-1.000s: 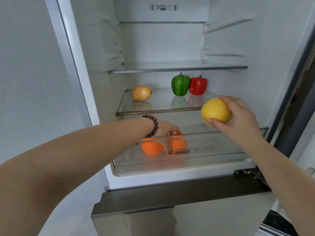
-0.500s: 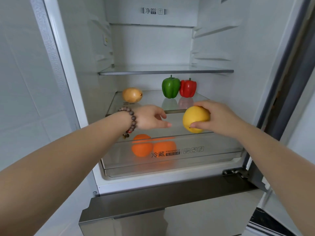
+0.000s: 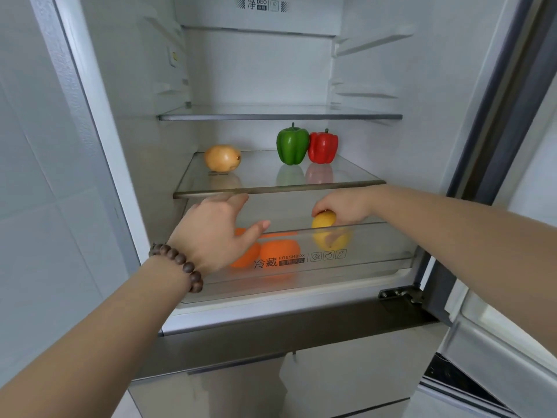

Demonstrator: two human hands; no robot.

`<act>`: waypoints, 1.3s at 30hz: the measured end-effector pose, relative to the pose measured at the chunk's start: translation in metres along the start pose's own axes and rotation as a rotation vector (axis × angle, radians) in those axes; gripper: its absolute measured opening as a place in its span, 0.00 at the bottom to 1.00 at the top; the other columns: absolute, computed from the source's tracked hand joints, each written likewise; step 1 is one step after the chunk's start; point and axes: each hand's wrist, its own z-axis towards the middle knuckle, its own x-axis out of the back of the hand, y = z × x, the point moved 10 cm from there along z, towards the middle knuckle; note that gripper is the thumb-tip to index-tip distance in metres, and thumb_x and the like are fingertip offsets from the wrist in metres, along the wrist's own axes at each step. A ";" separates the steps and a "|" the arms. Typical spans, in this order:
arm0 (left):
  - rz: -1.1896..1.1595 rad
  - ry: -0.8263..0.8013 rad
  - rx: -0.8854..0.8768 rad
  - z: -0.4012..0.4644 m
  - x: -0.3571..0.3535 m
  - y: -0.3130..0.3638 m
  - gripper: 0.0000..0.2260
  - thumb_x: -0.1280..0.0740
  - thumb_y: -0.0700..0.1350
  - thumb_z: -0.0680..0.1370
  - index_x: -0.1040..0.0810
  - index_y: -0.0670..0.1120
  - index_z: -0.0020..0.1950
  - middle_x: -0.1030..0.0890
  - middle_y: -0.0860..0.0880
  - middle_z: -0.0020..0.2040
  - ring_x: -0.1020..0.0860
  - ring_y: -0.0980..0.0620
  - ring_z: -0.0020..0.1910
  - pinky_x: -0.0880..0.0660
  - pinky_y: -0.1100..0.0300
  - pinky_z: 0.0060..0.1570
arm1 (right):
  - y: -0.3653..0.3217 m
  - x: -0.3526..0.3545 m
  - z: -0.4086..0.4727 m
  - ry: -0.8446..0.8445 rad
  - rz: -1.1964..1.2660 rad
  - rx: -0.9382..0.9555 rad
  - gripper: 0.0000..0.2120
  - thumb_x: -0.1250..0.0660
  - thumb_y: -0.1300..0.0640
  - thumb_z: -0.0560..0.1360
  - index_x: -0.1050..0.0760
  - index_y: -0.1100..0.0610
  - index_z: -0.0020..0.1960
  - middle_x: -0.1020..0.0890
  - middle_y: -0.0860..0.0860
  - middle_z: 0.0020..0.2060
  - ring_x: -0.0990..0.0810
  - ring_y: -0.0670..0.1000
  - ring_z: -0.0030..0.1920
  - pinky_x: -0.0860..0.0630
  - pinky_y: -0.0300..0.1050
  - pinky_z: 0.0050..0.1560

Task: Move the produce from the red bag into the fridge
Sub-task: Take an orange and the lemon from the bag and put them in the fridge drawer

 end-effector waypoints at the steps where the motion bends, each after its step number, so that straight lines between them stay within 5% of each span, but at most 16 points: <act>1: 0.008 0.011 0.010 -0.002 -0.001 0.000 0.31 0.43 0.65 0.74 0.32 0.45 0.70 0.26 0.45 0.67 0.29 0.44 0.66 0.31 0.49 0.63 | 0.001 -0.003 0.004 -0.010 -0.010 0.002 0.37 0.25 0.41 0.63 0.32 0.54 0.66 0.25 0.52 0.61 0.27 0.53 0.58 0.29 0.47 0.61; 13: 0.082 0.069 0.061 -0.010 -0.003 0.000 0.28 0.44 0.64 0.76 0.30 0.47 0.68 0.23 0.46 0.62 0.26 0.44 0.61 0.29 0.53 0.55 | 0.010 -0.021 0.034 -0.017 -0.084 0.054 0.36 0.24 0.45 0.64 0.33 0.54 0.67 0.27 0.53 0.64 0.28 0.56 0.61 0.30 0.48 0.63; 18: 0.137 0.050 0.070 -0.009 -0.007 -0.003 0.29 0.48 0.65 0.76 0.30 0.48 0.68 0.23 0.48 0.62 0.26 0.45 0.62 0.29 0.51 0.55 | 0.015 -0.023 0.026 -0.049 0.046 -0.005 0.44 0.25 0.44 0.65 0.42 0.54 0.74 0.37 0.51 0.73 0.37 0.53 0.71 0.40 0.47 0.71; 21: 0.150 0.039 0.070 -0.009 -0.009 -0.004 0.29 0.49 0.65 0.75 0.31 0.49 0.69 0.23 0.48 0.63 0.27 0.45 0.62 0.29 0.51 0.56 | 0.016 -0.014 0.011 -0.004 0.163 -0.021 0.38 0.29 0.45 0.70 0.42 0.55 0.74 0.38 0.50 0.74 0.39 0.52 0.72 0.42 0.44 0.72; 31: 0.167 0.057 0.020 -0.010 -0.011 -0.002 0.30 0.51 0.64 0.77 0.34 0.48 0.72 0.24 0.48 0.65 0.28 0.44 0.63 0.30 0.50 0.57 | -0.003 0.036 -0.074 0.653 0.527 -0.114 0.24 0.44 0.42 0.78 0.33 0.51 0.70 0.30 0.50 0.70 0.33 0.50 0.69 0.39 0.41 0.65; 36: 0.155 0.116 -0.055 -0.018 -0.009 0.006 0.28 0.50 0.60 0.78 0.37 0.46 0.74 0.29 0.46 0.70 0.33 0.45 0.69 0.37 0.49 0.66 | -0.018 0.016 -0.111 0.764 0.488 -0.157 0.25 0.47 0.45 0.80 0.40 0.55 0.73 0.37 0.51 0.73 0.41 0.47 0.73 0.50 0.30 0.64; 39: 0.150 0.117 -0.070 -0.028 -0.011 0.008 0.29 0.52 0.60 0.78 0.42 0.47 0.75 0.36 0.44 0.74 0.40 0.46 0.73 0.43 0.49 0.70 | -0.021 0.007 -0.130 0.806 0.551 -0.192 0.25 0.46 0.48 0.80 0.41 0.57 0.74 0.39 0.51 0.74 0.44 0.46 0.74 0.52 0.32 0.67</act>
